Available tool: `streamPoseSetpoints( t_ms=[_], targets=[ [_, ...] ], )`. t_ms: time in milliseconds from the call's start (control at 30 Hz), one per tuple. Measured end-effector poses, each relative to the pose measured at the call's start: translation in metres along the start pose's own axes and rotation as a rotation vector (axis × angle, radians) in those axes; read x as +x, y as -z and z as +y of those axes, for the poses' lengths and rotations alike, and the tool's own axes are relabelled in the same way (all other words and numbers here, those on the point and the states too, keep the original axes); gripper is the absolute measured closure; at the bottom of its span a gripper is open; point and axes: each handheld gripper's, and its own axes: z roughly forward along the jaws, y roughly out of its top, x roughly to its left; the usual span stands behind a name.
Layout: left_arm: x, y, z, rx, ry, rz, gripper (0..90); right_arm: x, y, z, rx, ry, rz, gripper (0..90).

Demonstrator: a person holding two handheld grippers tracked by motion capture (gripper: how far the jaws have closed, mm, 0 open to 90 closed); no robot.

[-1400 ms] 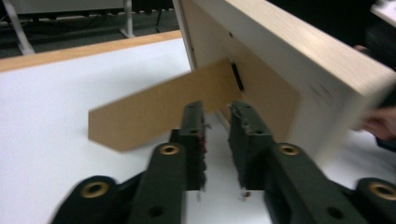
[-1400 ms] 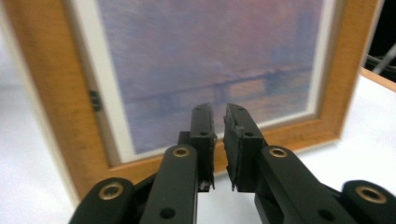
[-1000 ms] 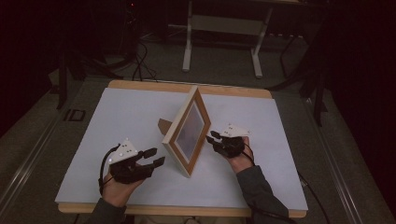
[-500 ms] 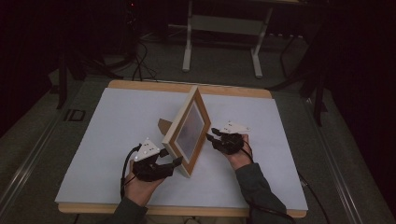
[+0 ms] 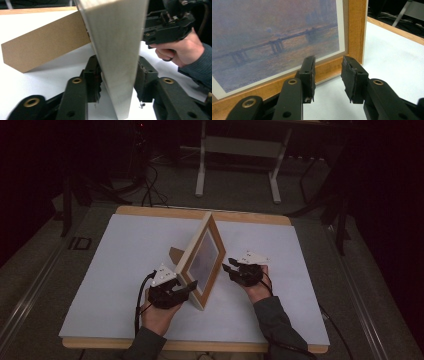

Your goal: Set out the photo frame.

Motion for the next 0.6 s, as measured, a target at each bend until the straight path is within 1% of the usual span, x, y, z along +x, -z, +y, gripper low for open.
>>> streamPoseSetpoints(
  t_ms=[200,233,300,333,600],
  targets=[
    [0.001,0.0,0.002,0.011,-0.001,-0.003,65.2,-0.002,0.002,0.0,0.0,0.002,-0.003,62.7],
    [0.003,0.0,0.003,0.02,0.008,-0.017,65.2,-0.002,0.002,0.0,0.0,0.003,-0.005,62.6],
    [0.005,0.0,0.003,0.028,0.014,-0.023,66.7,-0.002,0.003,-0.001,-0.002,-0.004,-0.006,62.4],
    [0.007,0.0,0.004,0.032,0.02,-0.036,67.2,-0.002,0.004,-0.001,-0.002,-0.003,-0.006,62.3],
    [0.02,0.001,0.009,0.06,0.011,-0.077,67.7,-0.007,0.009,-0.003,-0.004,-0.007,-0.016,62.2]
  ],
)
